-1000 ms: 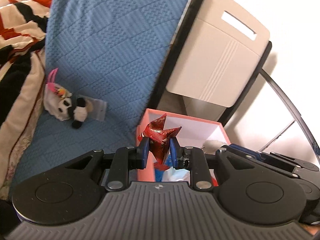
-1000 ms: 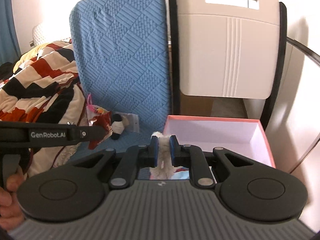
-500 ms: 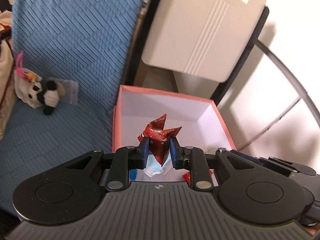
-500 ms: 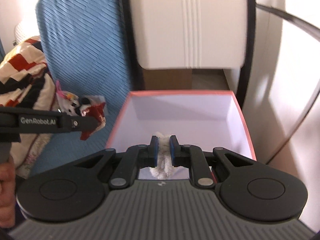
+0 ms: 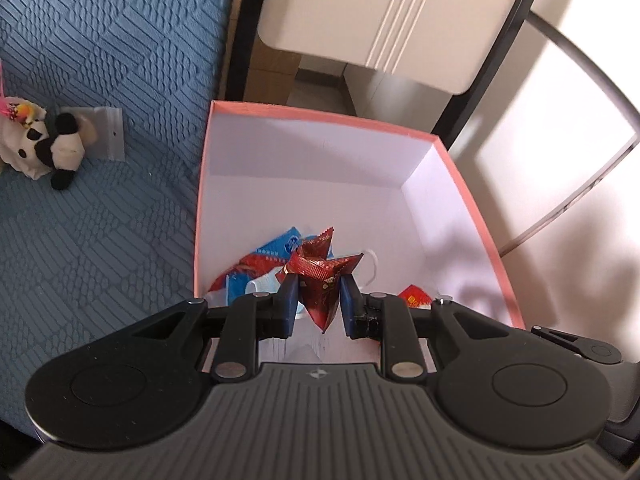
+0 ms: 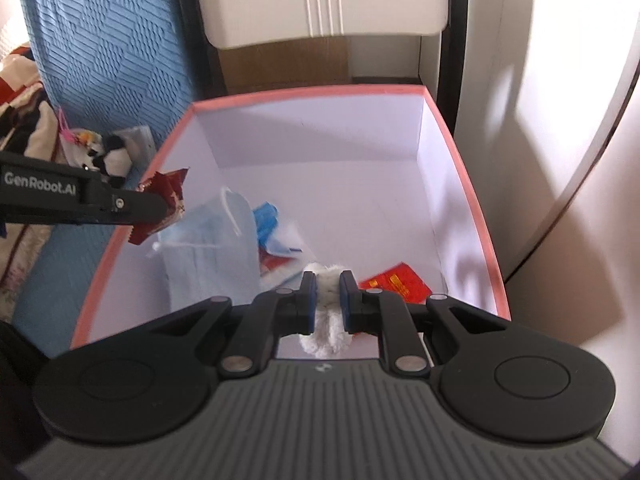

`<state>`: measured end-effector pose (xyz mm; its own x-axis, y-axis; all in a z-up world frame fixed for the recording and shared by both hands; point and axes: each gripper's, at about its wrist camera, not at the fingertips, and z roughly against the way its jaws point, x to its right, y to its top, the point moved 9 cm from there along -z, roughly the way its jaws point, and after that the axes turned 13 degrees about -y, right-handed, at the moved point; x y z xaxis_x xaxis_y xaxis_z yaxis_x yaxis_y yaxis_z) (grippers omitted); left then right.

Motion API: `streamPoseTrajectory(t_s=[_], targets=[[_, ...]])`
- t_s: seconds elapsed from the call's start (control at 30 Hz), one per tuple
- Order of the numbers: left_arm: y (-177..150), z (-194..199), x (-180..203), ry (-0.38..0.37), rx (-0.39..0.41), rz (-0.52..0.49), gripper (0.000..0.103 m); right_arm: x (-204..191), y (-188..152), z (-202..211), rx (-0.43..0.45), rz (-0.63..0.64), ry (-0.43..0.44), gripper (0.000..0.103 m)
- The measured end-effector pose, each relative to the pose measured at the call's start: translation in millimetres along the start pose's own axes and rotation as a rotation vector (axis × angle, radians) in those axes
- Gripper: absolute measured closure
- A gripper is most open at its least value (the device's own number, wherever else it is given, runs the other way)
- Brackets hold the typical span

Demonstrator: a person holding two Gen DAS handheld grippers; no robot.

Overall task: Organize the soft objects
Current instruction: 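Open the left tool to drop the red wrapper while the right tool releases the hair tie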

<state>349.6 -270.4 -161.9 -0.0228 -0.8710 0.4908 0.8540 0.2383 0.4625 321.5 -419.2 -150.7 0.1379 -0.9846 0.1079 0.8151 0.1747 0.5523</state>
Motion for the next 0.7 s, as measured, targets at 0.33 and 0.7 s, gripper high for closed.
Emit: streamPoseTrajectory(t_s=[0.33,0.7], targets=[[-2.9,-10.1,1.4,-0.003,-0.041,-0.004,0.066,2.1,1.4,-5.3,-0.009,-0.027,0.01,0.083],[9.0,31.4,9.3,-0.014,0.045,-0.043,0.046,-3.4,12.3,16.6,0.012,-0.031,0.008,0.062]])
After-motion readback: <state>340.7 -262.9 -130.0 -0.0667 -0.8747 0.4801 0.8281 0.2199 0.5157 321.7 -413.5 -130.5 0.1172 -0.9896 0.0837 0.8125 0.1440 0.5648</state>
